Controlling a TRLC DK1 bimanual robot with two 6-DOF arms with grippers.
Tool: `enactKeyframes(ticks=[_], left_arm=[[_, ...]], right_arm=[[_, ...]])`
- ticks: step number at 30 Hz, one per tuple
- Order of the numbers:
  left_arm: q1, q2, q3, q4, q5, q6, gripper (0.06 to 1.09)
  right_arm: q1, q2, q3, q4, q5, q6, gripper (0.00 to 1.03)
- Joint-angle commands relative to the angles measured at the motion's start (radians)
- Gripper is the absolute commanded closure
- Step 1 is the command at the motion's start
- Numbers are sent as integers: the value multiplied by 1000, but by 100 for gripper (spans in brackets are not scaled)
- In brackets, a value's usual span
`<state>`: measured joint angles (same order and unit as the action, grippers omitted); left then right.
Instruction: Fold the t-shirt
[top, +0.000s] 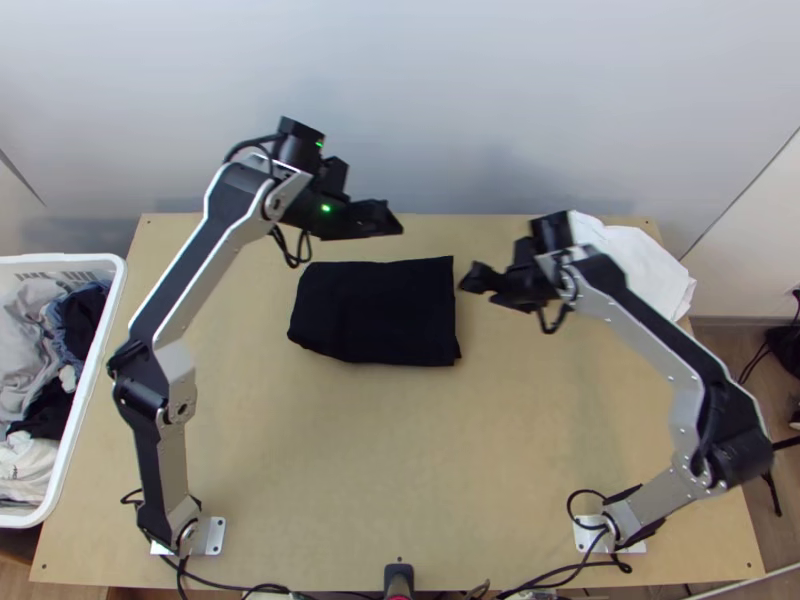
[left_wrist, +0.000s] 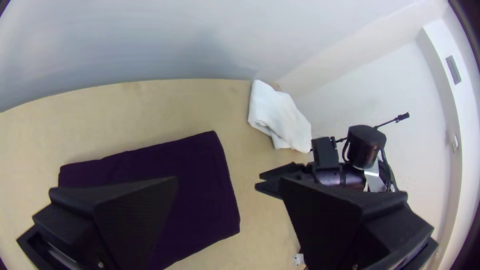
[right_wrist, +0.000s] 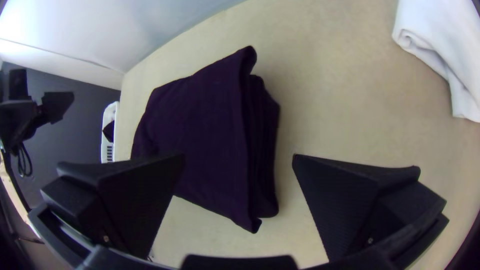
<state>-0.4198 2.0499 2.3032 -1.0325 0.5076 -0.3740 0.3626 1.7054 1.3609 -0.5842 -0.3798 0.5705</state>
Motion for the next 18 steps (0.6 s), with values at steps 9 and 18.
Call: enactKeyframes(ticks=[9, 18], left_arm=[[75, -27, -11, -20, -3, 1, 10], [87, -16, -11, -20, -6, 3, 10]], right_arm=[[75, 209, 38, 63, -51, 51, 4], [27, 269, -6, 250, -200, 112, 4]])
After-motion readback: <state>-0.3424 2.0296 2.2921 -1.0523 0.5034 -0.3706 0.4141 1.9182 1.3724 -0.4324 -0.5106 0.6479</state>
